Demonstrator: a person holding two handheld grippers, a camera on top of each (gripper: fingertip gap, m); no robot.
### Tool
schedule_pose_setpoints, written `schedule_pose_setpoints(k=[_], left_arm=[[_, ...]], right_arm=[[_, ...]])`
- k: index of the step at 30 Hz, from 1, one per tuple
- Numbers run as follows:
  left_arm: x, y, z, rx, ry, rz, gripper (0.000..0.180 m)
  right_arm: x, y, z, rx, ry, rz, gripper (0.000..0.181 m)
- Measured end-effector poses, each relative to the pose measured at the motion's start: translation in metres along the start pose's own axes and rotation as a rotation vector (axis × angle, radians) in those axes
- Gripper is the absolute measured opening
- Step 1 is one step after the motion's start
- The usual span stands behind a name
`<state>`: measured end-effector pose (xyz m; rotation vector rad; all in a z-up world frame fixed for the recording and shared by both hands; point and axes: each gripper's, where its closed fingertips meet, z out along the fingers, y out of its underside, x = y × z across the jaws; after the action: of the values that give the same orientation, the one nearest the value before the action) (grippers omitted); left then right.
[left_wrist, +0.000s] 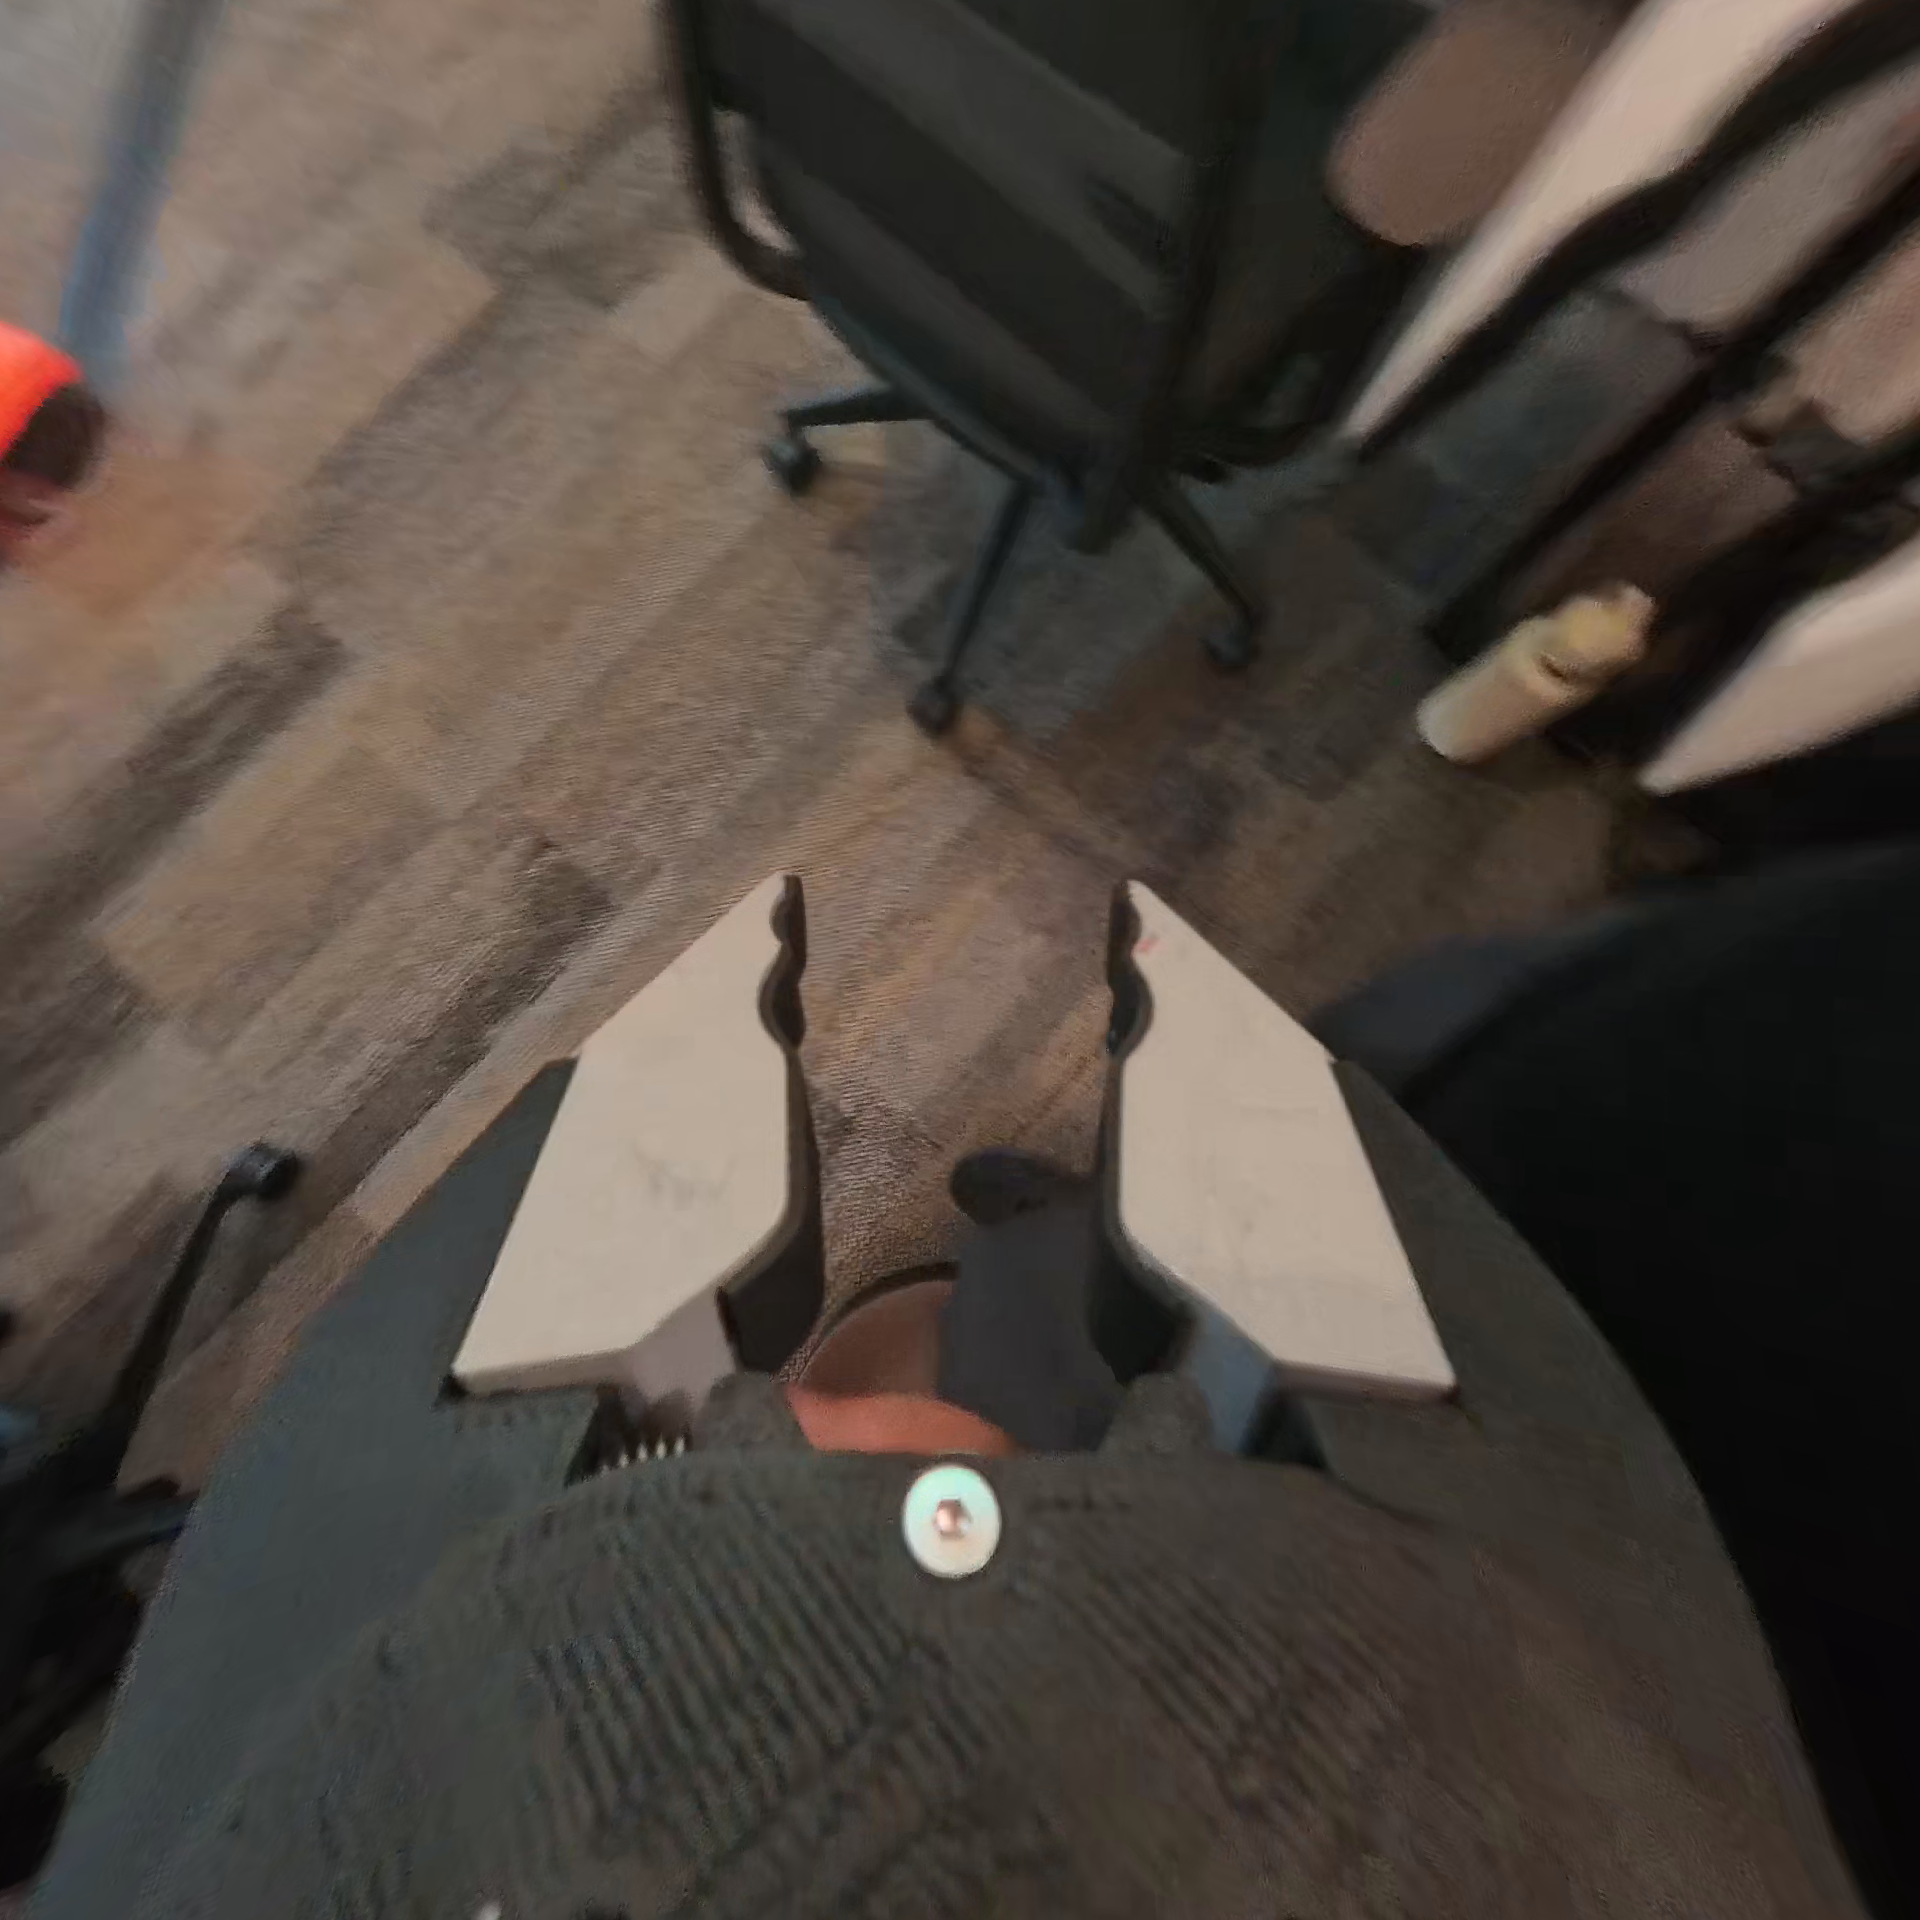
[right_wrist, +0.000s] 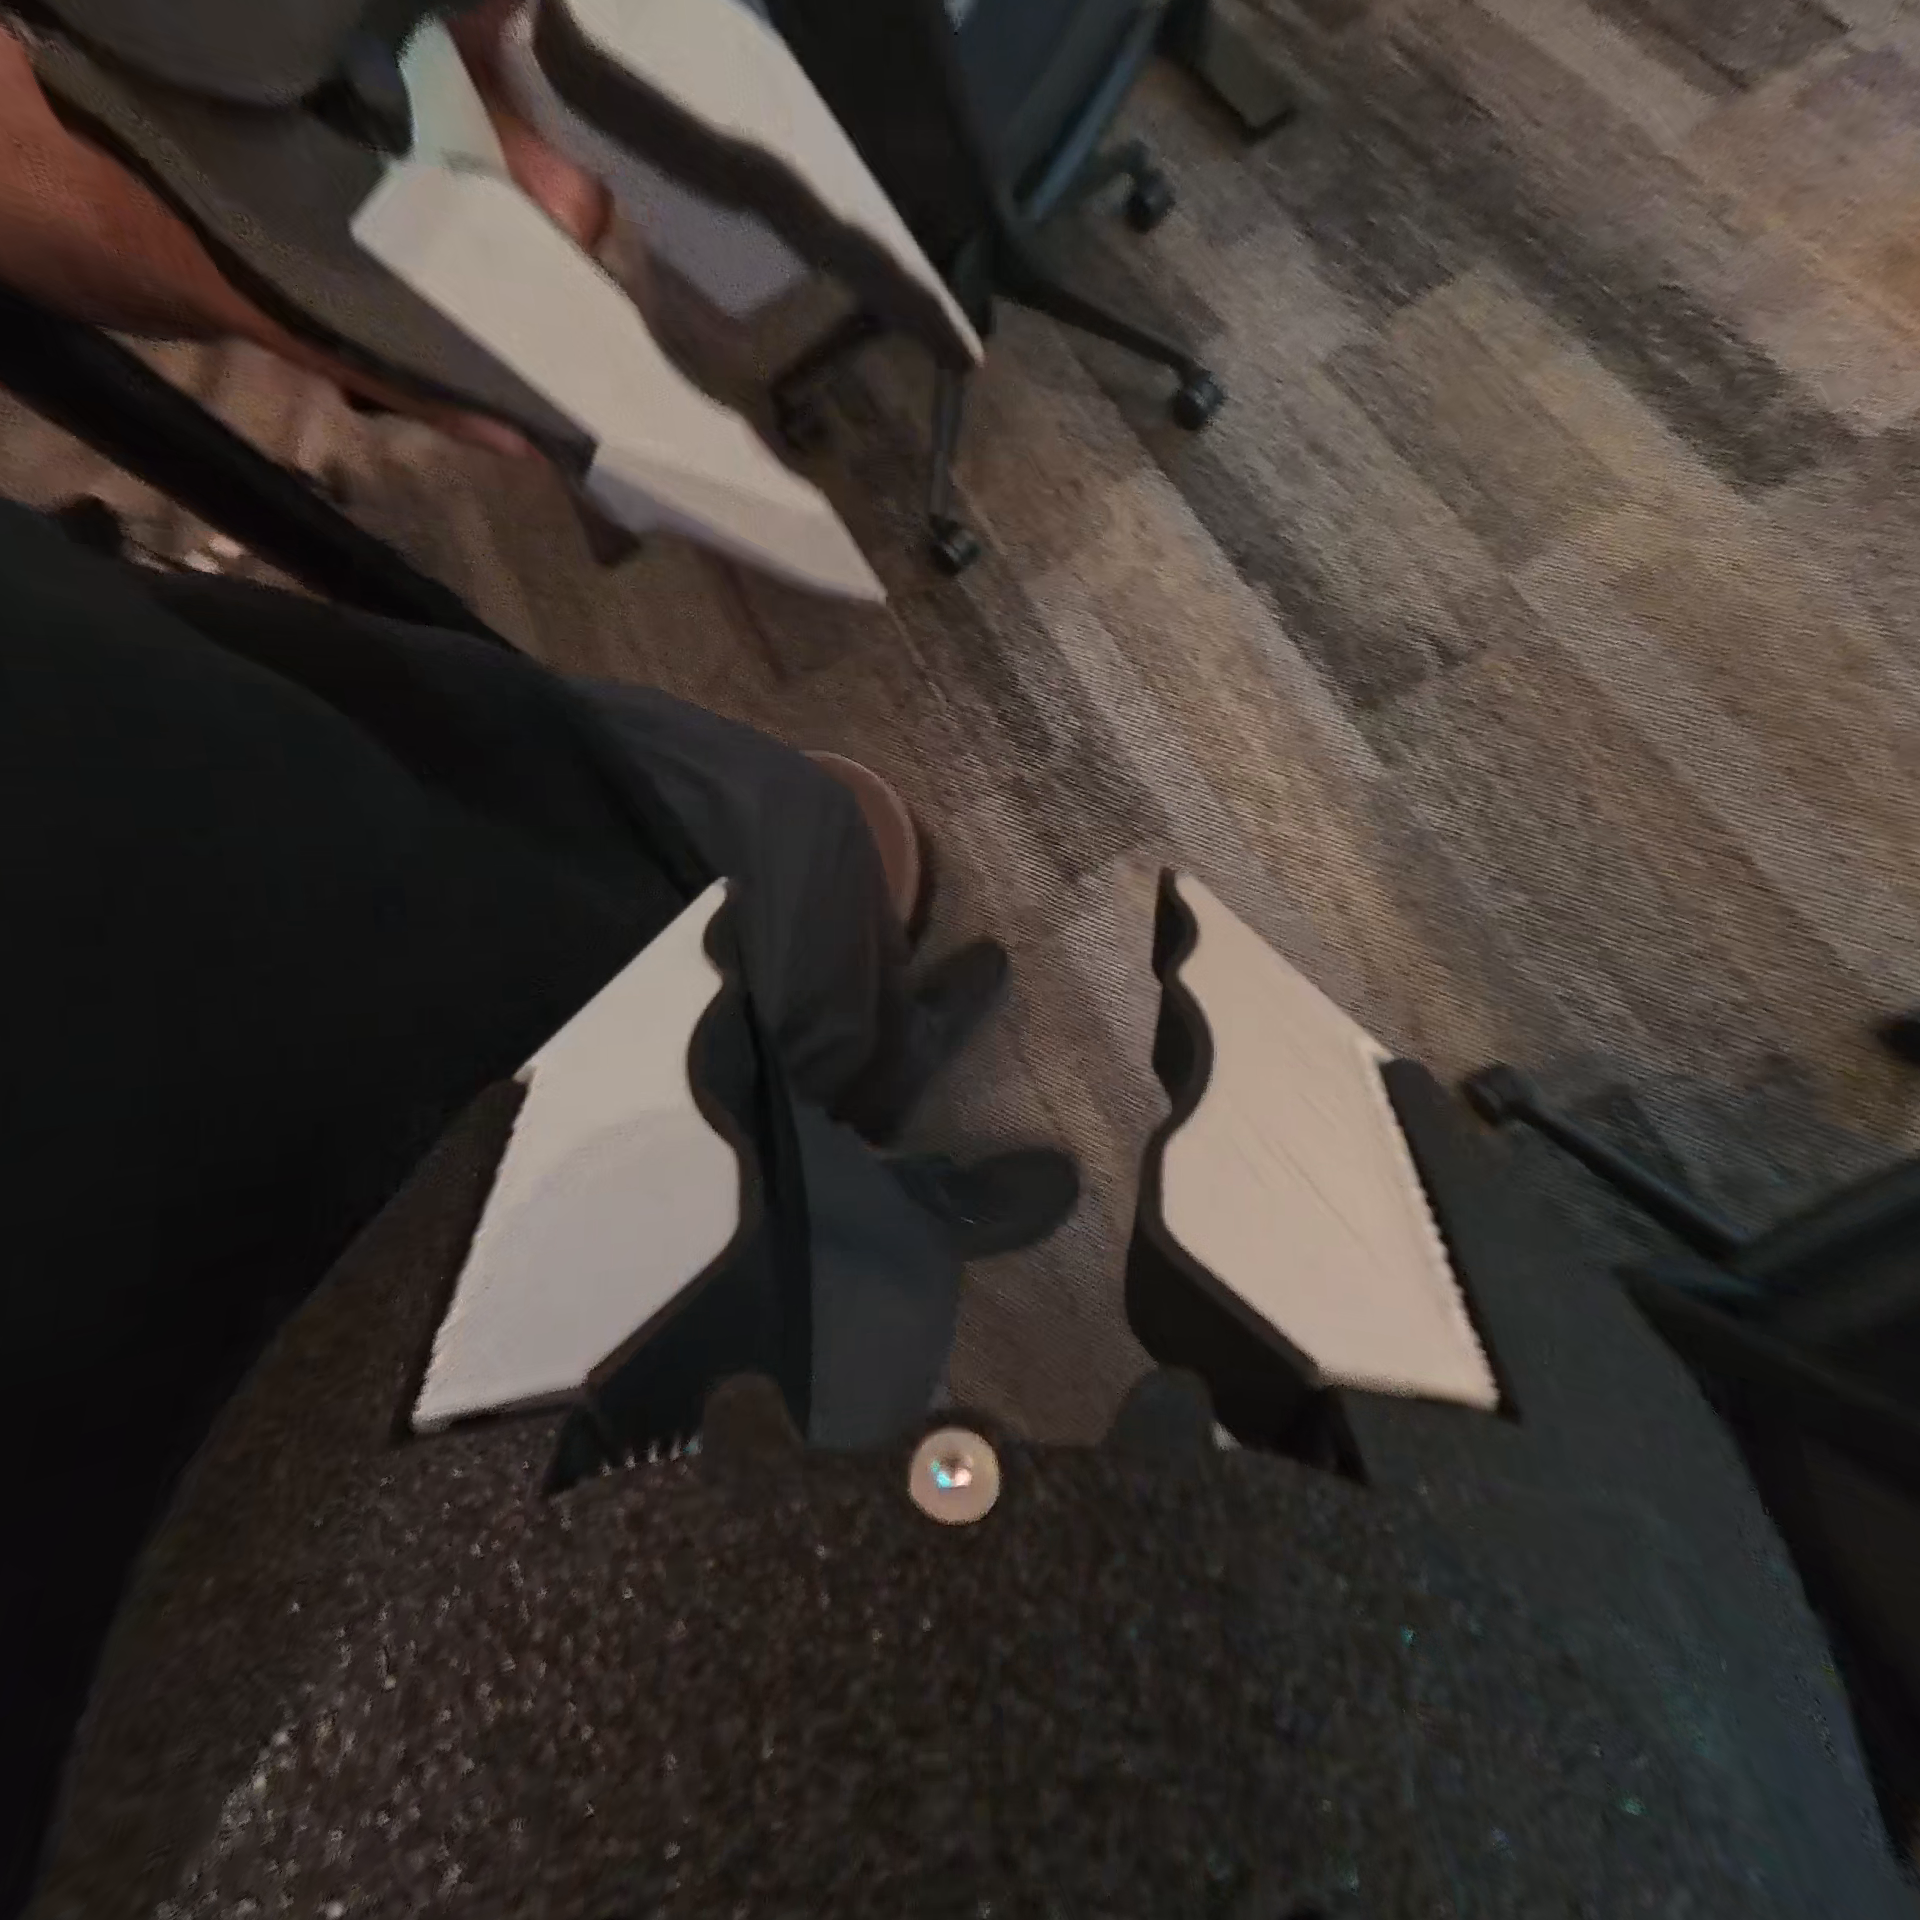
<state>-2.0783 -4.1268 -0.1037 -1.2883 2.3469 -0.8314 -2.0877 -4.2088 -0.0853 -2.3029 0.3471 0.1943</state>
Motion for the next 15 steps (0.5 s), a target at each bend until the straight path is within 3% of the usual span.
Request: schedule_pose_setpoints(k=[3,11,15], left_arm=[[-0.045,-0.003,0.012,0.012,-0.113,-0.159,0.063],[-0.218,0.055,0.001,0.048,-0.523,-0.588,0.07],[-0.314,0.095,-0.01,0.058,-0.572,-0.762,0.061]], right_arm=[[0.017,-0.016,0.009,-0.055,0.034,-0.066,0.077],[0.018,-0.143,0.109,-0.107,-0.132,-0.25,0.08],[0.006,-0.233,0.177,-0.121,-0.204,-0.344,0.083]])
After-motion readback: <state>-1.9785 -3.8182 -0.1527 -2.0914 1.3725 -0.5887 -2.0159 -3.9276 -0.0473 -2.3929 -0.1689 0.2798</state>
